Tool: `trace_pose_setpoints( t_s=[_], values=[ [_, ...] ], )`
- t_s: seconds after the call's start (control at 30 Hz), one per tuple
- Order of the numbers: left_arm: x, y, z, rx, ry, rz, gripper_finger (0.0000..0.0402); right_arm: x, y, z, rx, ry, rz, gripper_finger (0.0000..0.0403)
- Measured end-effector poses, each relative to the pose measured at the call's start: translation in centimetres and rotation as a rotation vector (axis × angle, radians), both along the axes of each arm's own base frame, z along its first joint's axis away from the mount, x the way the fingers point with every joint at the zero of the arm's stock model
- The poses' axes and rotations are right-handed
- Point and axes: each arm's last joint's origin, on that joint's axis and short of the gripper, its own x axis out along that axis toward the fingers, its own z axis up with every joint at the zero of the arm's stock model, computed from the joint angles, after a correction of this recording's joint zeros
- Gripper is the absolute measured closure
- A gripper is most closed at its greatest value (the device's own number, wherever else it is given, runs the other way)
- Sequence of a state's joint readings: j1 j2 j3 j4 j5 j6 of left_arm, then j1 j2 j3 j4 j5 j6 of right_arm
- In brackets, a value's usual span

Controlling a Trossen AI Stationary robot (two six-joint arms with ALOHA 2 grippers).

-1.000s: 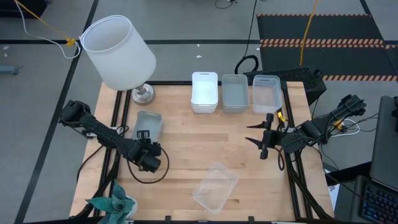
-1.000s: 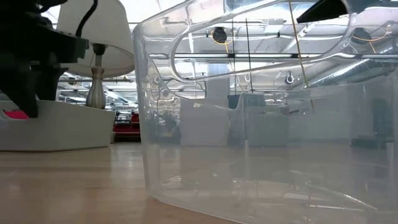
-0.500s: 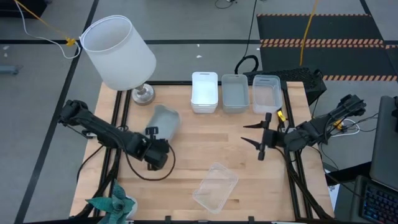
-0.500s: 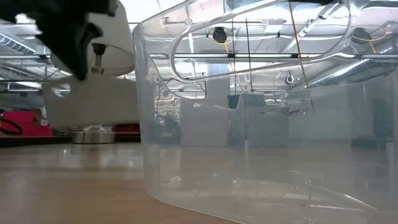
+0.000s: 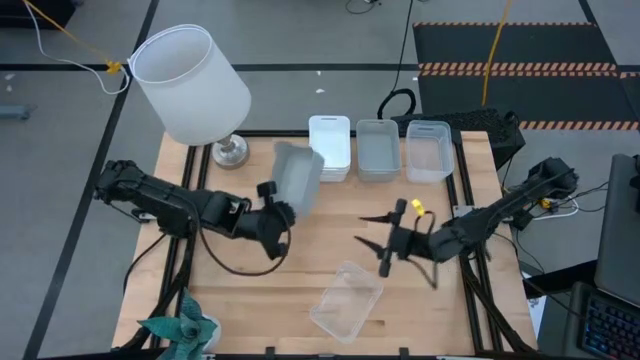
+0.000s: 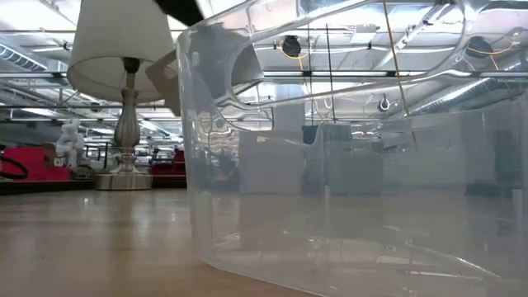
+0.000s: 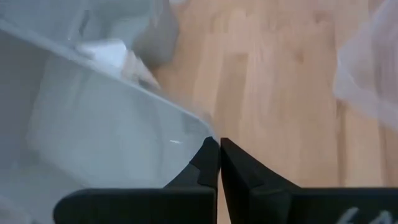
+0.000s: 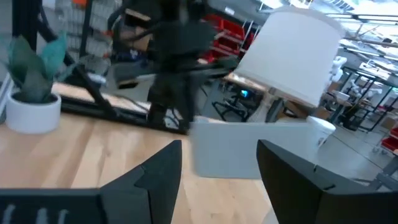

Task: Stack baskets by color
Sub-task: Stack the bottom gray bin on top of the top gray bin

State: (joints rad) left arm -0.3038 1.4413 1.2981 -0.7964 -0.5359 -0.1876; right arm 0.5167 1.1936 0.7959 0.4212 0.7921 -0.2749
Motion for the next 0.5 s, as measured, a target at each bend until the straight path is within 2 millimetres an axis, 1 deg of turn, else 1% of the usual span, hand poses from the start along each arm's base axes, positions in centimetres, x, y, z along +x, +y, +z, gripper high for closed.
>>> trace_pose_setpoints(
  t_s=[0.1, 0.23, 0.33, 0.4, 0.5],
  values=[
    [1.3, 0.6, 0.0, 0.041, -0.034, -0.031, 0.0398, 2.1, 1.2, 0.1, -0.038, 0.06, 0.001, 0.0202],
    [3.1, 1.5, -0.4, 0.053, -0.09, -0.017, 0.0395, 4.4, 2.5, 0.4, -0.165, 0.179, 0.006, 0.0202],
    [4.3, 1.8, -1.4, 0.079, -0.085, -0.024, 0.0397, 5.7, 3.1, 0.2, -0.259, 0.276, -0.036, 0.0202],
    [5.1, 1.8, -2.0, 0.112, -0.071, -0.056, 0.0398, 6.1, 3.3, -0.1, -0.312, 0.332, -0.072, 0.0202],
    [6.3, 1.6, -3.1, 0.157, -0.051, -0.11, 0.0395, 6.6, 3.1, -0.5, -0.364, 0.385, -0.107, 0.0203]
  ],
)
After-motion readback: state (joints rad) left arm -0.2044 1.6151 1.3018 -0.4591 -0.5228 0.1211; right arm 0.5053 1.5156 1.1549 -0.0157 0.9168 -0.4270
